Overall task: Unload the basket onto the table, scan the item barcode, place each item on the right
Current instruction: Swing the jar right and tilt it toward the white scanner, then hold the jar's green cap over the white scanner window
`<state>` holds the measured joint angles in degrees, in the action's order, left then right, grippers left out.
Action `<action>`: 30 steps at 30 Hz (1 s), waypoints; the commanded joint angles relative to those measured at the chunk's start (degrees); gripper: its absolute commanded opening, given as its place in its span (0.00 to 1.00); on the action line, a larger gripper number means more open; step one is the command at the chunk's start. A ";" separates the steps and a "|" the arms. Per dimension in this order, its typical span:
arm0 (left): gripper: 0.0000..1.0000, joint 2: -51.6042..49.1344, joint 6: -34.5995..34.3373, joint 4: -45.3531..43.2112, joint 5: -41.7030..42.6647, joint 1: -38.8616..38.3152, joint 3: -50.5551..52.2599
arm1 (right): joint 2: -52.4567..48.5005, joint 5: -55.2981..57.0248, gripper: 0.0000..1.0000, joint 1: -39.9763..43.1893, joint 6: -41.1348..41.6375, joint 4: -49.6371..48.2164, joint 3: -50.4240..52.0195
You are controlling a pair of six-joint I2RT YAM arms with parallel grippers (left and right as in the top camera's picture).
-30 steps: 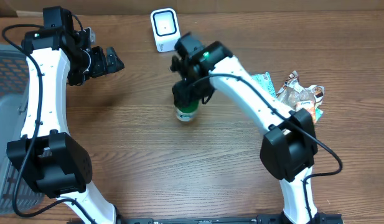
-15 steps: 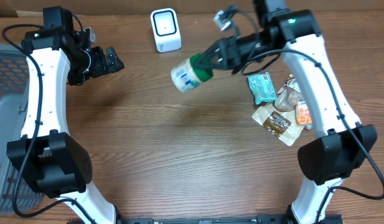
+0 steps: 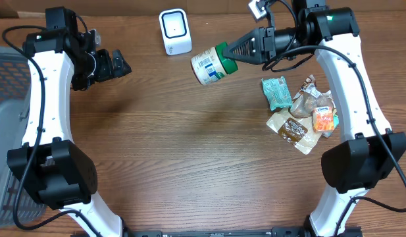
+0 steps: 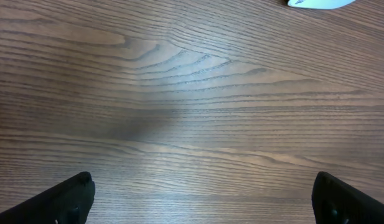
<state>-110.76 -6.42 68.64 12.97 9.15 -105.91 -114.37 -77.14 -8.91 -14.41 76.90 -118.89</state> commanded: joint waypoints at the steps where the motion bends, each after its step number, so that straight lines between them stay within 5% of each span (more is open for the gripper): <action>1: 1.00 0.09 0.63 0.11 -0.55 0.48 -1.01 | 1.86 7.37 0.54 -1.81 -0.85 -0.96 -1.51; 16: 1.00 0.09 0.63 0.11 -0.55 0.48 -1.01 | -1.44 63.47 0.54 -19.78 -0.24 -8.68 -1.14; 23: 1.00 0.09 0.63 0.11 -0.55 0.48 -1.01 | -5.31 76.70 0.54 -22.86 -2.73 -18.78 -1.14; 30: 0.99 0.09 0.63 0.13 -0.55 0.48 -1.01 | -7.08 77.33 0.49 -22.84 -18.34 -33.20 -1.11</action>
<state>-110.76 -6.42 68.64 12.82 9.15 -105.91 -121.97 -2.20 -31.64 -24.36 47.48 -118.80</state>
